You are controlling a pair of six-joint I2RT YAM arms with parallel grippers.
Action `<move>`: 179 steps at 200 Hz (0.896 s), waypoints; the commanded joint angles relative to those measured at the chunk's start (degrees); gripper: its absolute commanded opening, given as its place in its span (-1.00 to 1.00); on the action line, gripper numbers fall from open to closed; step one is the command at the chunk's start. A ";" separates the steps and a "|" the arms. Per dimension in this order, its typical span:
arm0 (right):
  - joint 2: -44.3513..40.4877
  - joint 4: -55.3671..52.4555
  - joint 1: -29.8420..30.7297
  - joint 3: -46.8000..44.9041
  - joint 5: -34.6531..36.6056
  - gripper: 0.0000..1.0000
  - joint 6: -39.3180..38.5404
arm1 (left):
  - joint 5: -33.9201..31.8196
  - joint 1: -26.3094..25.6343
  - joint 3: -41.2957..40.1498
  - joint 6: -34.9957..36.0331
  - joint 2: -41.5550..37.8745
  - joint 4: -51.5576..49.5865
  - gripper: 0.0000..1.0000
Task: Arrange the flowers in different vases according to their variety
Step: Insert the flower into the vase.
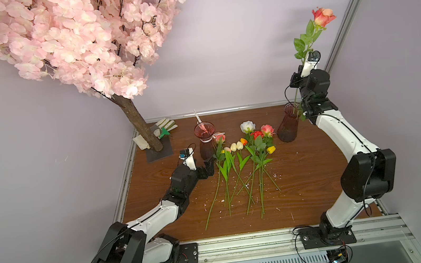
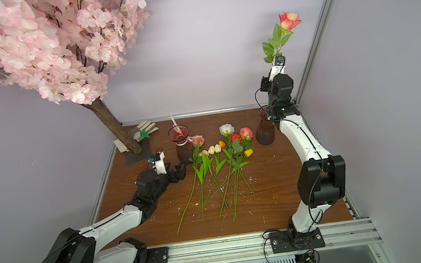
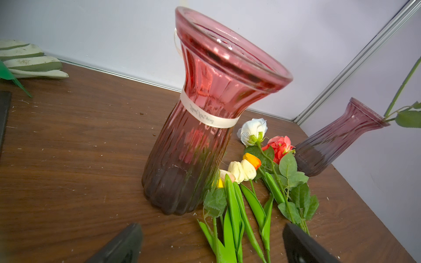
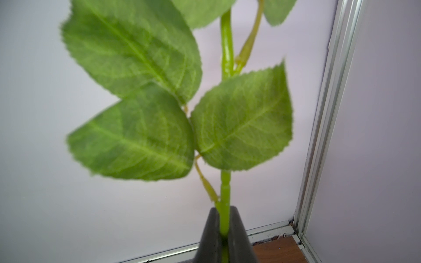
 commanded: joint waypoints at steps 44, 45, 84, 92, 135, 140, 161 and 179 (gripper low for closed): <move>-2.46 8.10 -0.17 -8.27 0.06 -0.73 -1.45 | -0.64 -0.61 -0.69 0.76 -0.86 0.29 1.00; -2.52 8.15 -0.12 -8.39 0.04 -0.71 -1.45 | -0.65 -0.61 -0.69 0.76 -0.83 0.27 1.00; -5.51 8.21 -0.14 -11.46 -0.39 -0.50 -2.01 | -0.41 -0.60 -0.69 0.66 -0.66 0.42 1.00; -6.18 7.58 -0.16 -11.82 -0.53 -0.32 -1.71 | -0.47 -0.59 -0.68 0.67 -0.64 0.42 1.00; -11.94 0.05 -0.14 -10.93 -2.04 -0.02 1.57 | -0.44 -0.61 -0.76 0.68 -0.65 0.53 1.00; -12.65 -1.45 -0.13 -10.44 -2.30 0.01 2.23 | -0.44 -0.61 -0.78 0.70 -0.58 0.58 1.00; -15.77 -7.85 -0.03 -8.39 -5.14 0.10 5.53 | -0.46 -0.64 -0.86 0.54 -0.72 0.64 1.00; -18.62 -11.83 0.01 -8.17 -10.01 0.13 8.74 | -0.59 -0.62 -0.89 0.54 -1.14 0.68 0.99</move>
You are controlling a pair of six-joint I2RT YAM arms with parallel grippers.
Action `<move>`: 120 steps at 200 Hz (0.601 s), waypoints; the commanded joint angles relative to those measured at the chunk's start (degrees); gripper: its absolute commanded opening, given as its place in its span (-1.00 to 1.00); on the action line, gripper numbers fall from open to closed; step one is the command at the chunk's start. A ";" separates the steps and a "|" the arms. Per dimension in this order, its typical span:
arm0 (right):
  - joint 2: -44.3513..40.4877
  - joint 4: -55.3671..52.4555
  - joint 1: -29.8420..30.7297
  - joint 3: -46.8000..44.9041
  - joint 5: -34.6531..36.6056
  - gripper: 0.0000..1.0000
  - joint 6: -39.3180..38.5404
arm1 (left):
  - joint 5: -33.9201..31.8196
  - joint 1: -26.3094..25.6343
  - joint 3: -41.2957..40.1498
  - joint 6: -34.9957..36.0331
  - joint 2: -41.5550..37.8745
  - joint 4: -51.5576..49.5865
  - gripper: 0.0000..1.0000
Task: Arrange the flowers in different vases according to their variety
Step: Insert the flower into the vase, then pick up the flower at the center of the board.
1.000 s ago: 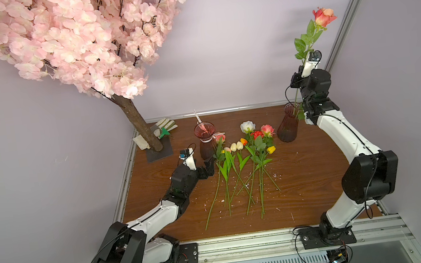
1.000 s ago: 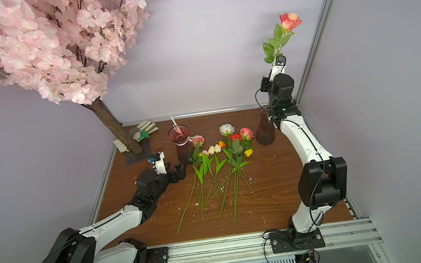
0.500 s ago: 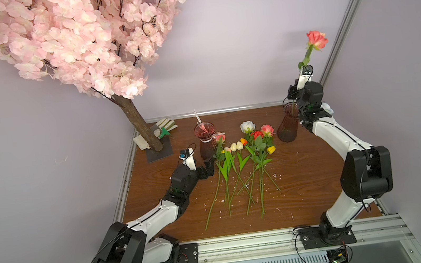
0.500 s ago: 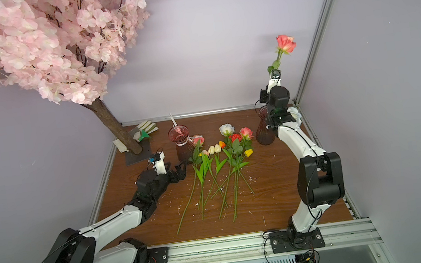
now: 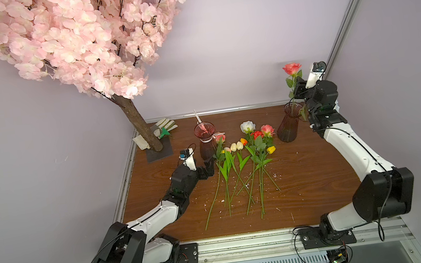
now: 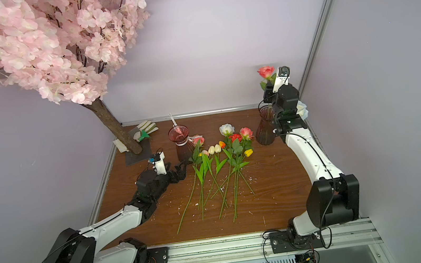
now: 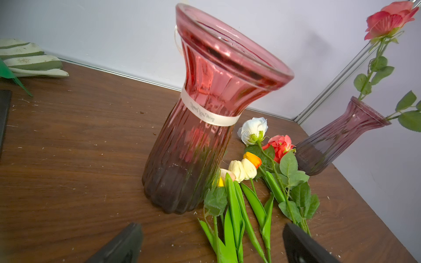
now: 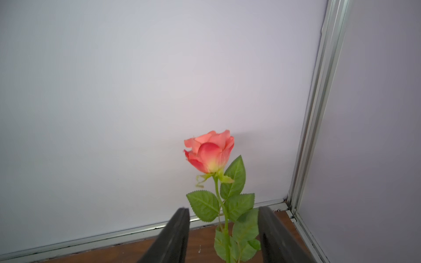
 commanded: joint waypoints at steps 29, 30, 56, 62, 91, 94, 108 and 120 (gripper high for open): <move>-9.17 -9.04 1.50 0.02 -15.06 0.15 10.06 | -0.99 -0.67 -1.22 0.49 -2.31 0.91 1.00; -9.25 -9.07 1.56 -0.12 -15.35 0.15 10.17 | -1.01 -0.68 -1.26 0.50 -2.34 0.93 1.00; -12.94 -12.00 5.90 -3.04 -19.92 0.20 10.35 | -1.16 -0.85 -1.78 0.39 -3.33 1.21 1.00; -13.78 -12.45 7.15 -4.04 -20.63 0.20 10.19 | -1.19 -0.87 -1.86 0.41 -3.47 1.21 1.00; -17.42 -14.68 14.48 -9.72 -20.85 0.22 9.23 | -0.88 -1.05 -2.25 0.00 -3.37 1.98 0.99; -17.75 -14.87 15.14 -10.36 -20.80 0.22 9.09 | -0.79 -1.00 -2.27 -0.10 -3.27 2.08 1.00; -18.91 -16.07 17.64 -13.26 -21.26 0.22 8.95 | -0.83 -1.38 -2.15 -0.07 -2.62 2.36 1.00; -19.96 -16.67 19.25 -16.22 -21.55 0.23 8.88 | -0.61 -1.65 -1.84 0.26 -1.88 2.53 0.99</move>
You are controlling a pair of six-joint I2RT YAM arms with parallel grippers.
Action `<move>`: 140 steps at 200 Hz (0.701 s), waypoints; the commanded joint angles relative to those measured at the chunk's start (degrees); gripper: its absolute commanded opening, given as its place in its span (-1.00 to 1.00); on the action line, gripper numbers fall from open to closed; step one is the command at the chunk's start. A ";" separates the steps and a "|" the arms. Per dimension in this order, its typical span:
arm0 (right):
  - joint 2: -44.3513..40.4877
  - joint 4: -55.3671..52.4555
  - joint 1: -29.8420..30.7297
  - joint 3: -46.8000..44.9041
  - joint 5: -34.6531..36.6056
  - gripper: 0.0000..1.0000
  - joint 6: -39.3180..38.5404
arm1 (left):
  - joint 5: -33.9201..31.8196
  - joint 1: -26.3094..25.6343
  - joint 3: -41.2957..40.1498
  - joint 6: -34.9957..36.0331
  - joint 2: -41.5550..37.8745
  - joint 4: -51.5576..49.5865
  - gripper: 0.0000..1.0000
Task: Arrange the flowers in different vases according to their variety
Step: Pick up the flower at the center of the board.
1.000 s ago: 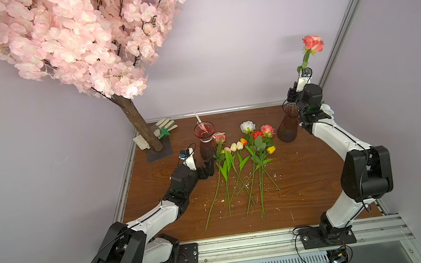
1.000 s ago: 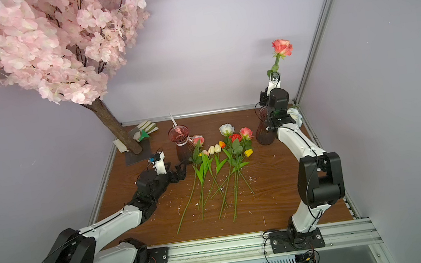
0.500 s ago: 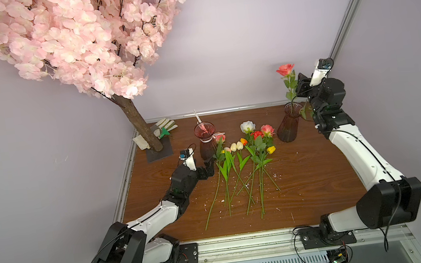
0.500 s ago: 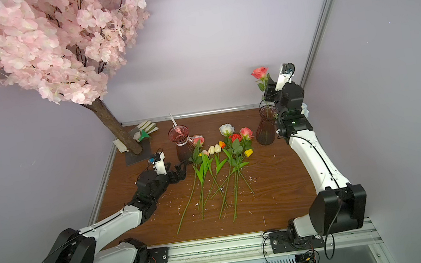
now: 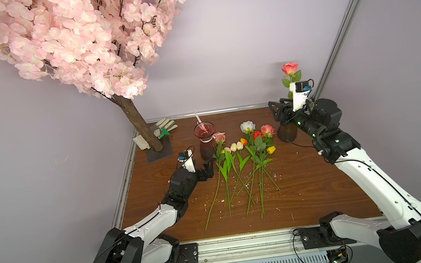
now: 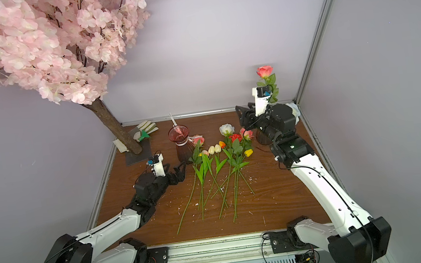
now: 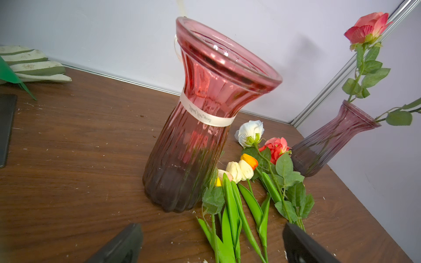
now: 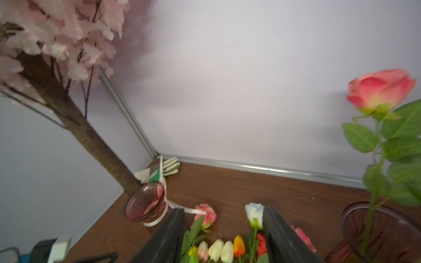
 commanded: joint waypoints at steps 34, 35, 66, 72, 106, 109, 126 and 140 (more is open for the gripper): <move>-6.62 -1.25 4.71 -14.35 -2.18 0.23 -0.24 | -1.20 -3.01 1.86 2.26 2.94 -0.11 1.00; -6.72 -1.16 4.71 -14.80 -2.21 0.23 -0.20 | -1.26 -3.08 1.93 2.33 2.99 -0.23 1.00; -10.43 0.83 4.72 -24.87 -0.07 0.21 -0.02 | -2.73 -4.97 3.74 4.54 4.56 -3.99 1.00; -11.09 1.54 4.73 -26.73 0.53 0.21 0.06 | -2.57 -5.16 4.05 4.85 4.68 -4.92 0.98; -12.66 4.90 4.74 -34.80 4.36 0.22 0.42 | -2.85 -5.84 6.78 5.50 5.44 -11.59 0.88; -12.59 5.35 4.72 -35.29 4.17 0.22 0.47 | -2.88 -5.85 7.06 5.42 5.50 -12.23 0.86; -11.64 6.79 4.72 -36.98 3.49 0.24 0.68 | -2.72 -6.59 8.63 5.48 6.01 -15.57 0.78; -10.87 6.54 4.72 -37.51 4.37 0.24 0.74 | -2.80 -7.68 10.00 5.50 6.50 -18.37 0.70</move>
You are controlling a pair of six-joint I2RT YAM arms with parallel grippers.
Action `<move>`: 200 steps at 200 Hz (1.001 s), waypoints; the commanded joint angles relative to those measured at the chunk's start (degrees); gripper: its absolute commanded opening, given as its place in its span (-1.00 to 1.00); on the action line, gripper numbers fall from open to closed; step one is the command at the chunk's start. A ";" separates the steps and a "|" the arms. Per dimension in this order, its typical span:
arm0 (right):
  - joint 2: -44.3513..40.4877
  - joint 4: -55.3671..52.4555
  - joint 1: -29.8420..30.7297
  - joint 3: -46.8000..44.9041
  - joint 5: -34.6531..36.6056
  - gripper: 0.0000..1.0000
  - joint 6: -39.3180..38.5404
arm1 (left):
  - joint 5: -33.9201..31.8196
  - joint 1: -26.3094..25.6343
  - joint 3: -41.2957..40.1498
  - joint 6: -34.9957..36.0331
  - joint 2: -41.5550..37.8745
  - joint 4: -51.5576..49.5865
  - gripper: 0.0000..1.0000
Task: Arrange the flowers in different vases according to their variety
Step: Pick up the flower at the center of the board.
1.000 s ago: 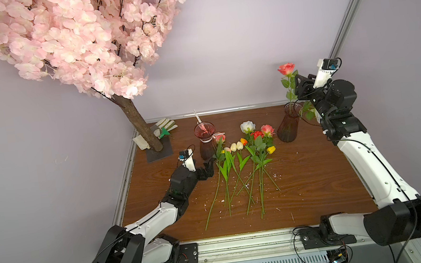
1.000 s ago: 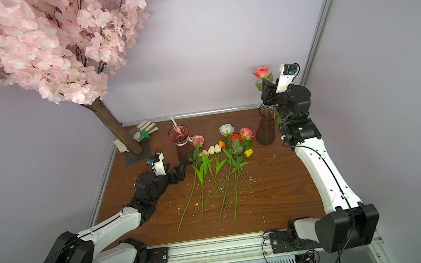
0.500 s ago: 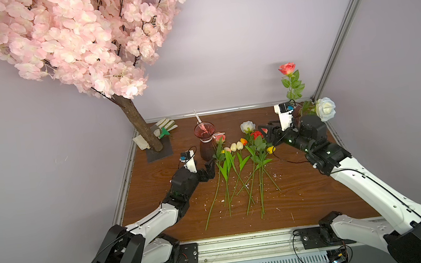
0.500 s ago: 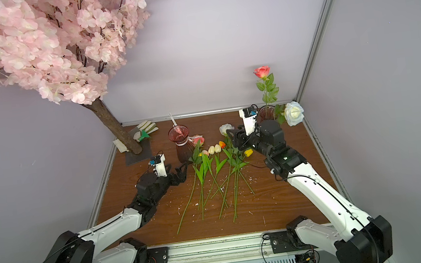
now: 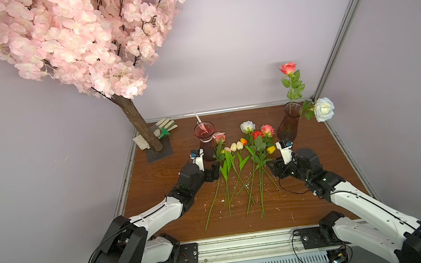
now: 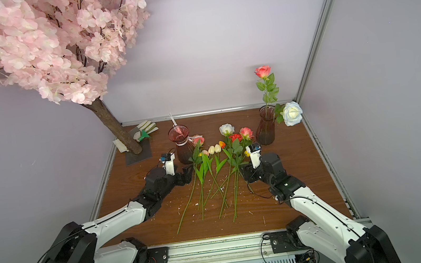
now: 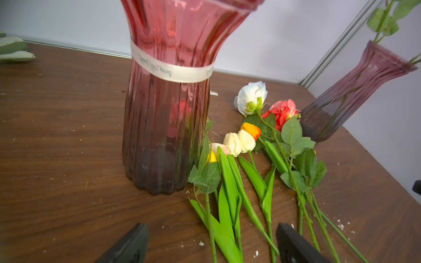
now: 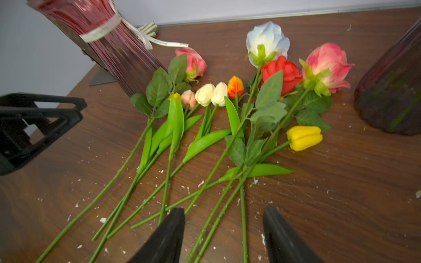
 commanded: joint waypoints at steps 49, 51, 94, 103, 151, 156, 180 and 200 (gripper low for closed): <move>-0.54 4.53 -0.05 -2.34 11.32 0.35 3.56 | -1.37 -8.15 9.79 0.89 4.99 -17.03 0.59; -0.69 4.76 -0.05 -2.53 11.53 0.37 3.79 | -1.50 -8.25 10.04 0.86 5.23 -17.56 0.58; -4.88 7.62 -0.32 -5.33 13.68 0.92 6.19 | -1.50 -8.31 14.80 -1.01 10.12 -28.49 0.37; -5.73 7.63 -0.40 -5.45 14.13 0.99 6.36 | -1.60 -8.31 15.43 -1.40 11.03 -30.17 0.29; -10.64 6.81 -0.84 -6.82 14.16 0.99 7.59 | -8.08 -8.31 19.59 -0.33 15.77 -37.48 -0.05; -11.13 6.57 -0.84 -6.98 14.52 0.99 7.63 | -8.62 -8.24 20.20 -0.07 16.44 -38.15 -0.06; -12.79 5.39 -0.94 -7.23 16.16 0.99 6.96 | -9.07 -7.96 22.49 0.72 19.43 -40.28 -0.30; -12.93 5.03 -0.93 -6.75 15.93 0.99 6.64 | -8.36 -7.52 22.95 1.05 20.93 -40.25 -0.41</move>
